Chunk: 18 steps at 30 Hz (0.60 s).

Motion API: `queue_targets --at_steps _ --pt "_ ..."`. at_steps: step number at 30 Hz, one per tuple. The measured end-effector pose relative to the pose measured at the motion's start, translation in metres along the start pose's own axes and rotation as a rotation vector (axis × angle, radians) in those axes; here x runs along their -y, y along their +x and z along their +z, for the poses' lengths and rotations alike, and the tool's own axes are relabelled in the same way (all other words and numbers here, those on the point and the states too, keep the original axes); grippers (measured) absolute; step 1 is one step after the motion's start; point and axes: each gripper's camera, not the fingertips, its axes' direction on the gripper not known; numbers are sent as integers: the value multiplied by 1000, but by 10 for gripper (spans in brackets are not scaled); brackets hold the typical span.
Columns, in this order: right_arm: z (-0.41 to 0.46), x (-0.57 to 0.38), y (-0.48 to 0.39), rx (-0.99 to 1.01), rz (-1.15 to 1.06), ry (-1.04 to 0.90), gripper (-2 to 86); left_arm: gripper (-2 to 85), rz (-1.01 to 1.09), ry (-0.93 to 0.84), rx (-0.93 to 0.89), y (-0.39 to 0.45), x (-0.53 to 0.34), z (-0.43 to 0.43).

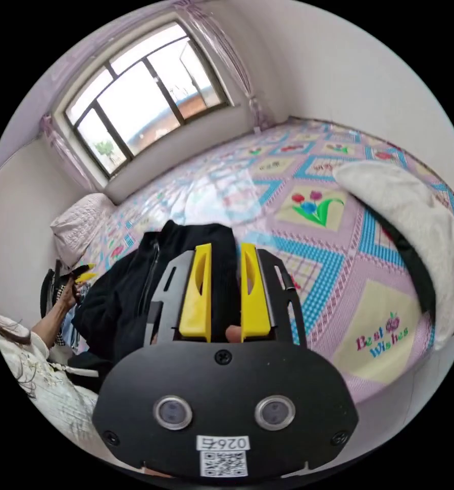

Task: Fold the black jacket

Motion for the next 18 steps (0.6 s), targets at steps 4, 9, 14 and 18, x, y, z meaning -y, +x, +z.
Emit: queue_targets --at_steps 4,9,14,18 --pt "33 43 -38 43 -137 -14 162 325 105 -230 -9 16 19 93" --pt "156 69 -81 -81 -324 -316 230 176 274 -335 283 59 0 143" --pt "217 32 -128 -150 -488 -523 84 100 331 -385 105 71 -19 153" --pt "200 -4 -153 -144 -610 -495 50 115 181 -341 -76 37 -41 157"
